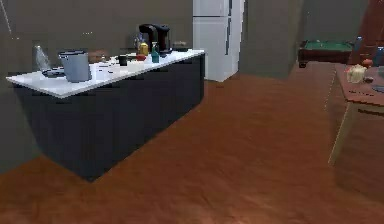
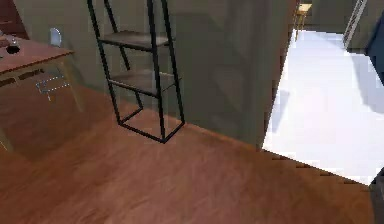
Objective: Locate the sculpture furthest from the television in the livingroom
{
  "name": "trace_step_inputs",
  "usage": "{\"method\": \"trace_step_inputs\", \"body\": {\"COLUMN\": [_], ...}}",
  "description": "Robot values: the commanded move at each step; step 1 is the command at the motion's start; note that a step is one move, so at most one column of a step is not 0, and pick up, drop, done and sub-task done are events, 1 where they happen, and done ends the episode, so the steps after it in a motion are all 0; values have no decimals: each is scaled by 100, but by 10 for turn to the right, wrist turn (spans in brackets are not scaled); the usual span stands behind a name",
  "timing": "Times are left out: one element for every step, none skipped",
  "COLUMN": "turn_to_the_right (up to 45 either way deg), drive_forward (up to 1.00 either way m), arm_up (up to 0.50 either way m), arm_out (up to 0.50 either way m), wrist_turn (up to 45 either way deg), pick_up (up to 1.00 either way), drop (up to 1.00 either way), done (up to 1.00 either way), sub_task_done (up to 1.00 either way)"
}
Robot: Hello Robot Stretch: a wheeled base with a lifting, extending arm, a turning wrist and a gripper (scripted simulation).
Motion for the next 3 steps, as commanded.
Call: {"method": "trace_step_inputs", "body": {"turn_to_the_right": [450, 450, 360], "drive_forward": [0, 0, 0], "arm_up": [0, 0, 0], "arm_out": [0, 0, 0], "wrist_turn": [0, 0, 0], "pick_up": [0, 0, 0], "drop": [0, 0, 0], "done": [0, 0, 0], "sub_task_done": [0, 0, 0]}}
